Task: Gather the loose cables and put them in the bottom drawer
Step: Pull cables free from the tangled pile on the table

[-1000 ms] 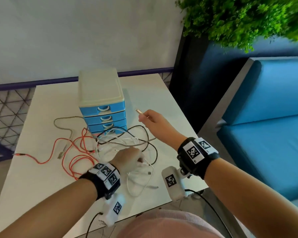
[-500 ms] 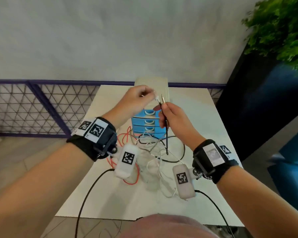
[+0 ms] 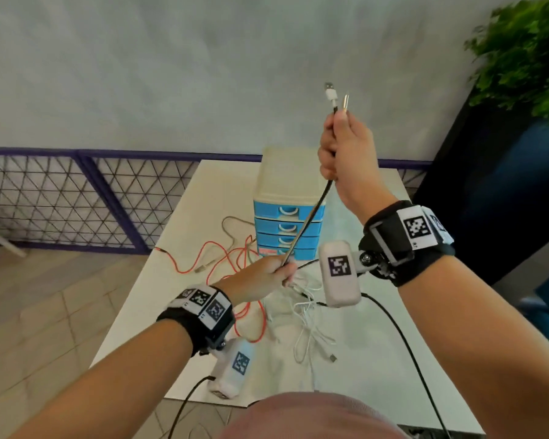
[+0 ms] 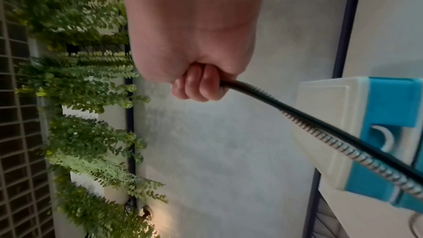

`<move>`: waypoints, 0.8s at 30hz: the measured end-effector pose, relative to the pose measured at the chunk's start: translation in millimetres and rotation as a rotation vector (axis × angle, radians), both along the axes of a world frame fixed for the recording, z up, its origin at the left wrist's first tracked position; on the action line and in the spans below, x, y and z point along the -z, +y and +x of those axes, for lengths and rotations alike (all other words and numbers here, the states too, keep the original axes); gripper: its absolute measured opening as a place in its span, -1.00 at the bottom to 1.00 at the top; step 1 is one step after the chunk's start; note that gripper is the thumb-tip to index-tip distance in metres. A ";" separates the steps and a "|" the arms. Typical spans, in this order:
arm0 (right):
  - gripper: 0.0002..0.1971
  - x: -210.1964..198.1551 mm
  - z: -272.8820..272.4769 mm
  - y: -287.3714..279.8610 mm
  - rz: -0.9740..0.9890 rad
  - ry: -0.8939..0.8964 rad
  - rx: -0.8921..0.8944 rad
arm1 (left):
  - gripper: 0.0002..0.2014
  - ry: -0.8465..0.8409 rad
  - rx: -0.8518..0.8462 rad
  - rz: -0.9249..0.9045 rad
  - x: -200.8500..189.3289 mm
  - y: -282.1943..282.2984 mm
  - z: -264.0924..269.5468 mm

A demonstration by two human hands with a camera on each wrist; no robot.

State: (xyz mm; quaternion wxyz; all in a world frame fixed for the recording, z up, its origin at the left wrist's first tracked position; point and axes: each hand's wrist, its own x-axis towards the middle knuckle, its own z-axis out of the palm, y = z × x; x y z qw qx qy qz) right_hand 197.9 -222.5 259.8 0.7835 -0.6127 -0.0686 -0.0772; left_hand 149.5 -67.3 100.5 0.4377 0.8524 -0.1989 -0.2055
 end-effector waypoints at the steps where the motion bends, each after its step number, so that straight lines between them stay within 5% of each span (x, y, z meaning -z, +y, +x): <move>1: -0.69 -3.4 -0.8 -3.4 -0.014 -0.020 0.026 | -0.71 -0.003 0.001 0.083 7.5 7.4 2.2; 3: -0.70 -3.8 -5.4 -8.8 -0.155 -0.072 0.068 | -0.69 -0.048 -0.016 0.249 18.2 20.1 8.4; 5: -0.70 4.6 -13.4 -10.1 -0.539 -0.127 0.066 | -0.70 -0.181 0.008 0.385 17.8 22.9 17.0; 8: -0.69 33.5 -23.6 -7.9 -1.160 -0.026 -0.157 | -0.78 -0.364 0.060 0.476 -4.9 11.3 29.4; 11: -0.48 65.4 -28.6 -10.0 -1.396 0.156 -0.374 | -0.79 -0.492 0.064 0.547 -38.3 -0.5 42.1; 15: -0.59 78.7 -33.8 -16.7 -1.110 0.348 -0.375 | -0.82 -0.572 -0.037 0.513 -61.9 -5.5 55.7; 22: -0.69 48.4 -20.6 -34.1 -0.324 0.252 -0.086 | -0.75 -0.227 -0.059 0.215 -25.8 33.7 60.6; 24: -0.71 33.2 -17.0 -41.7 -0.138 0.201 -0.011 | -0.72 -0.179 -0.107 0.248 -11.0 45.5 59.7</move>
